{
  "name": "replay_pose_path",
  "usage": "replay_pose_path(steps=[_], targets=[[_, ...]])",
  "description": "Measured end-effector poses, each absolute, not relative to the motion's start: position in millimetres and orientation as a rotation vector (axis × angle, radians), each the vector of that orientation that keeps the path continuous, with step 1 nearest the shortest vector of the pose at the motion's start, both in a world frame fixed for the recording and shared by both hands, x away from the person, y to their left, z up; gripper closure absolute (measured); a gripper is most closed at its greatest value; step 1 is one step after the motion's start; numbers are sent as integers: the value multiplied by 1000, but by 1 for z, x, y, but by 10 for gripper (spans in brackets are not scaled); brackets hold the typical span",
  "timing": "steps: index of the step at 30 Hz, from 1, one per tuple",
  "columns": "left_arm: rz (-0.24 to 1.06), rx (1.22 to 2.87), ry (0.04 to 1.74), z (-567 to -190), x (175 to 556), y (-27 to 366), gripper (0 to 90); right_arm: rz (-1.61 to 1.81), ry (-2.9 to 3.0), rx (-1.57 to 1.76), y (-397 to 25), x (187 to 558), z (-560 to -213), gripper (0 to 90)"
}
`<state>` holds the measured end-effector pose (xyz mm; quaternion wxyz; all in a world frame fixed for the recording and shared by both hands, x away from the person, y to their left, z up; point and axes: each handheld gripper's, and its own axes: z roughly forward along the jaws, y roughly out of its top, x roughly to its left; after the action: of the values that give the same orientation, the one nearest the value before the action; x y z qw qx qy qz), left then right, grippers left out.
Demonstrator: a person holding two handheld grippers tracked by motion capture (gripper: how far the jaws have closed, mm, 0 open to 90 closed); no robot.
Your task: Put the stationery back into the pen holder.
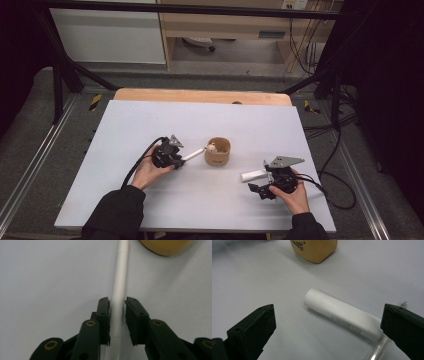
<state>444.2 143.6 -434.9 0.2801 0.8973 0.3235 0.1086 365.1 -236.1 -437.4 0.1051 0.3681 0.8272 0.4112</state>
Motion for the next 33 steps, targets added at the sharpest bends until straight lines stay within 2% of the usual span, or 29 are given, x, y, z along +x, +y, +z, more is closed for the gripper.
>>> replay_pose_path(steps=[9, 21, 33], targets=[[278, 2399, 870, -435, 446, 145, 777, 1208, 2443, 1085, -236, 365, -437, 7], [271, 2383, 827, -433, 444, 146, 782, 1213, 2443, 1085, -236, 365, -437, 7], [281, 2361, 832, -416, 435, 160, 783, 1224, 2439, 1075, -236, 365, -437, 7]])
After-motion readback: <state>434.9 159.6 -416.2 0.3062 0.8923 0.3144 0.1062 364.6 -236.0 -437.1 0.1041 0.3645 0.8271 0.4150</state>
